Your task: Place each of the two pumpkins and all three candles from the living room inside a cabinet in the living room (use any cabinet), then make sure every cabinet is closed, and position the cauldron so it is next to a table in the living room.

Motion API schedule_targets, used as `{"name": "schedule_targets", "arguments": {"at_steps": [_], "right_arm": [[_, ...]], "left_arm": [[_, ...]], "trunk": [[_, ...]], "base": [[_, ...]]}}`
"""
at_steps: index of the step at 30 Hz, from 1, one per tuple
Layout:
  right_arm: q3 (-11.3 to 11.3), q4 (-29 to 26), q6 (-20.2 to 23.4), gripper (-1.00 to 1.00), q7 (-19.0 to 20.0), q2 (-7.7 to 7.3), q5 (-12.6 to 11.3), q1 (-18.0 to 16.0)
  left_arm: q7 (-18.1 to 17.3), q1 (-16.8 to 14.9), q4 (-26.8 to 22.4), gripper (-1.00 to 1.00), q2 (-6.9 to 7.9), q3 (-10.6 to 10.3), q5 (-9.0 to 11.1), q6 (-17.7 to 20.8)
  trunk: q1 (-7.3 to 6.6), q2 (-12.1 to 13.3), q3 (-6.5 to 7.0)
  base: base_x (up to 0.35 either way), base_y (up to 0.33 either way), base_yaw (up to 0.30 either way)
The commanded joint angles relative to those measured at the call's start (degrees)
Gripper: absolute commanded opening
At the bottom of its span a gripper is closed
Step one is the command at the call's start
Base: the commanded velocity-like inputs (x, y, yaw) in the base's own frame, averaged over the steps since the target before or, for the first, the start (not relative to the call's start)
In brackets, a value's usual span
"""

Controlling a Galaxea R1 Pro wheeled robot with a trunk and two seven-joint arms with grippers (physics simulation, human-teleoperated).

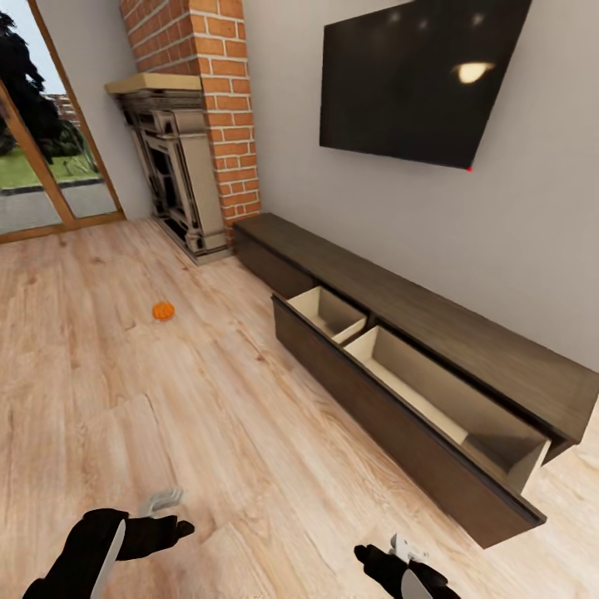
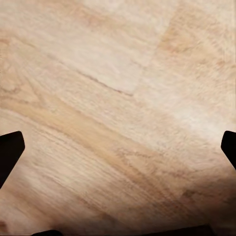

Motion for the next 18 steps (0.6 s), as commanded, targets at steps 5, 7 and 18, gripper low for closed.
{"name": "schedule_targets", "arguments": {"at_steps": [5,7,18], "right_arm": [[0.2,0.0,-1.2,1.0,-0.2,0.08,0.0,0.0],[0.2,0.0,-1.5,1.0,-0.2,0.08,0.0,0.0],[0.3,0.0,-1.6,1.0,-0.3,0.9,0.1,0.0]], "left_arm": [[0.0,0.0,0.0,1.0,0.0,0.0,0.0,0.0],[0.0,0.0,0.0,1.0,0.0,0.0,0.0,0.0],[0.0,0.0,0.0,1.0,0.0,0.0,0.1,0.0]], "trunk": [[0.0,0.0,0.12],[0.0,0.0,0.22],[0.0,0.0,0.84]], "base": [[-0.062,-0.006,0.26],[-0.013,-0.001,0.249],[-0.002,0.0,0.244]]}}
